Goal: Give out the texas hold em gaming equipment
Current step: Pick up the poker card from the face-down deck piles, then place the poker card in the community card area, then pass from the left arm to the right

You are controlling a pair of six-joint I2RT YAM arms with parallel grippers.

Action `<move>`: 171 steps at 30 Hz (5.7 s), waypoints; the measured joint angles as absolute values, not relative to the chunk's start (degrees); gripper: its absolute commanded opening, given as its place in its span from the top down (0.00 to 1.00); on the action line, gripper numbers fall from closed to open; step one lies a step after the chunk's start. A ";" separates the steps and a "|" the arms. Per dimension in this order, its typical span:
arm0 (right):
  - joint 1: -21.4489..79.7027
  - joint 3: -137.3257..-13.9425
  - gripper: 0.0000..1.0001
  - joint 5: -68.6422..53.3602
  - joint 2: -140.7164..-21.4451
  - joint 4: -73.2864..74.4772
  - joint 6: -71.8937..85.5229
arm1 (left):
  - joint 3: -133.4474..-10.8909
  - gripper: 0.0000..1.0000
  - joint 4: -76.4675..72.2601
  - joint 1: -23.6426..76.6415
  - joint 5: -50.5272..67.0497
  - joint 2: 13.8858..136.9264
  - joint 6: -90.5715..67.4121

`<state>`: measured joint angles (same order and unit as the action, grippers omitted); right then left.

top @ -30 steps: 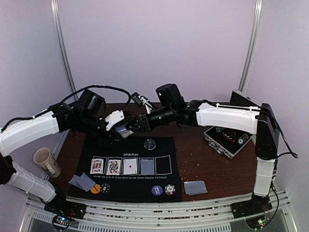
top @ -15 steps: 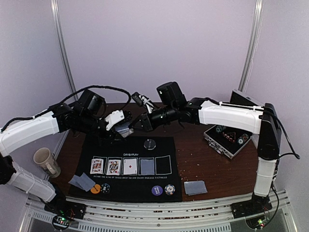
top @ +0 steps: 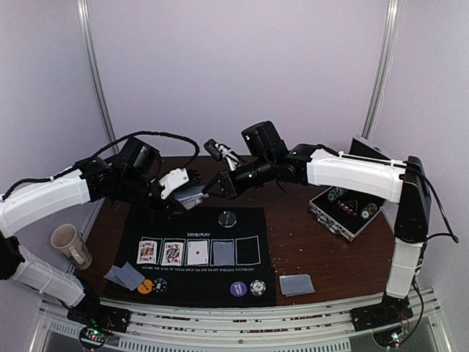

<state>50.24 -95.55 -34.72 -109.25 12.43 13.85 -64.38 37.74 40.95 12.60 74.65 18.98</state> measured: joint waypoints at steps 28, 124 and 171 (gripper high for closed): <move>47.68 -83.90 1.00 -15.92 -91.29 40.77 -27.90 | -64.38 0.65 36.42 40.95 4.05 75.16 16.56; 43.51 -79.13 0.24 -22.11 -98.89 -17.37 17.30 | -64.36 0.65 35.75 38.74 6.83 72.75 16.95; 48.86 -95.20 1.00 -47.11 -117.54 -11.73 31.75 | -64.14 0.05 35.68 39.16 8.75 72.62 18.06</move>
